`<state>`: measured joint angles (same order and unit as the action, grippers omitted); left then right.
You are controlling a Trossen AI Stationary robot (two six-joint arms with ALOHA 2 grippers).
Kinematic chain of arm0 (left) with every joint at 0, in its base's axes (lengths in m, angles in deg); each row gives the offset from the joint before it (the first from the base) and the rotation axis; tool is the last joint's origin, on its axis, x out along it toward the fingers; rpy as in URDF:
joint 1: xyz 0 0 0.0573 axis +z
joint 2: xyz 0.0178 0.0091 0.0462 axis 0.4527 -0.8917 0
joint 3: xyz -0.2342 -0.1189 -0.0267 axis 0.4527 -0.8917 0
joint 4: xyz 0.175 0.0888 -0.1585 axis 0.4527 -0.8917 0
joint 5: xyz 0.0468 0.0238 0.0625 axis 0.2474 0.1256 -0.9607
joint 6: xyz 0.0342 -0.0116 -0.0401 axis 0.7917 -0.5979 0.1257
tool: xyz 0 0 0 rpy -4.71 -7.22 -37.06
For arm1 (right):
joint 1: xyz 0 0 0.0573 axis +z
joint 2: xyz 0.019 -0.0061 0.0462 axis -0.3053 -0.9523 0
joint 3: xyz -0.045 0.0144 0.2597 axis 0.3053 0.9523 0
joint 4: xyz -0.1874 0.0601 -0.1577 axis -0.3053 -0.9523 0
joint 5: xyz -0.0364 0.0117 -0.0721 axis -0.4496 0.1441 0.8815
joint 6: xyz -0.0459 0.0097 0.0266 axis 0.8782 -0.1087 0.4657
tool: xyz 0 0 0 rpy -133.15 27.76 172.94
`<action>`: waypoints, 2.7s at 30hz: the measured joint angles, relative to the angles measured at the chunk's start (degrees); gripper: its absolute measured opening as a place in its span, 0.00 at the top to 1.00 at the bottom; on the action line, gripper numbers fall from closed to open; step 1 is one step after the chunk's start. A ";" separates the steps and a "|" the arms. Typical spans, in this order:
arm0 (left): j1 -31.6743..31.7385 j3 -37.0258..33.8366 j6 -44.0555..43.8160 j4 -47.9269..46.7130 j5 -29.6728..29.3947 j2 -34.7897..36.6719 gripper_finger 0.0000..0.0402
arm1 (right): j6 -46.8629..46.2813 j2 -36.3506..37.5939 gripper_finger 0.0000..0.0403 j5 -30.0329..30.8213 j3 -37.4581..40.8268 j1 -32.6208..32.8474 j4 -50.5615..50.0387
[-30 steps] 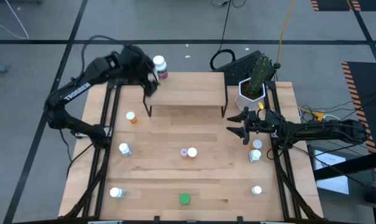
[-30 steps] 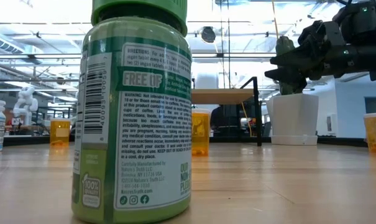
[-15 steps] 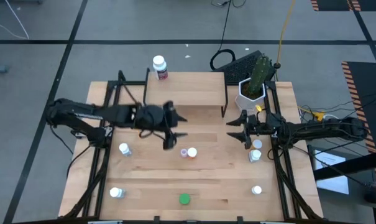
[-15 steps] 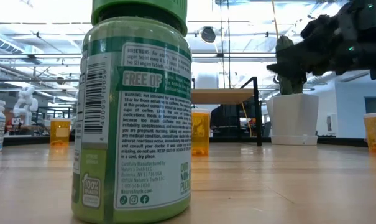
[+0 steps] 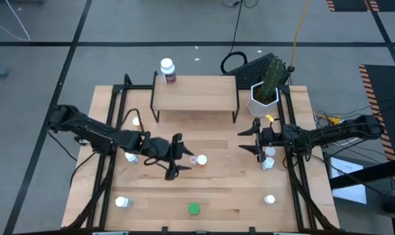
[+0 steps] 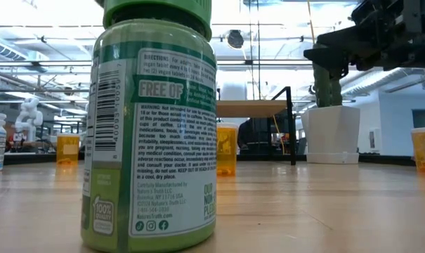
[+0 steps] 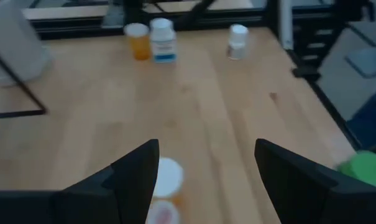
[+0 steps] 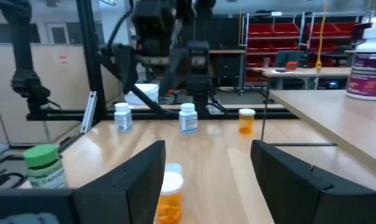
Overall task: Pick and place medicine bottles onto shelf by color
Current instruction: Put the green pill bottle on the shelf
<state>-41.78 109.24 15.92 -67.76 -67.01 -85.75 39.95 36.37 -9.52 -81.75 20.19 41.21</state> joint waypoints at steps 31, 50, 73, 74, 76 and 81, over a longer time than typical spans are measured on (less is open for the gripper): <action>-17.02 4.36 1.30 14.03 1.05 -21.17 0.33 | 13.10 -1.62 0.42 8.88 0.00 -1.34 7.89; -16.21 4.32 1.35 15.89 6.33 -20.78 0.33 | 13.28 -1.60 0.42 8.86 0.00 -1.34 8.75; -15.18 4.28 10.30 15.10 8.50 -22.01 0.33 | 10.05 -1.60 0.42 8.90 0.00 -1.34 6.70; -15.00 4.28 10.46 15.66 8.53 -22.54 0.33 | 10.05 -1.60 0.42 8.90 0.00 -1.34 6.68; -14.96 4.26 10.71 17.22 9.13 -23.72 0.33 | 10.03 -1.60 0.42 8.93 0.00 -1.34 6.63; -14.65 4.26 10.66 20.05 11.51 -26.50 0.33 | 10.03 -1.60 0.42 8.93 0.00 -1.34 6.63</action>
<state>-56.43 113.50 26.59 -47.71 -55.50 -112.25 49.98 34.77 -0.59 -81.75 18.86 47.84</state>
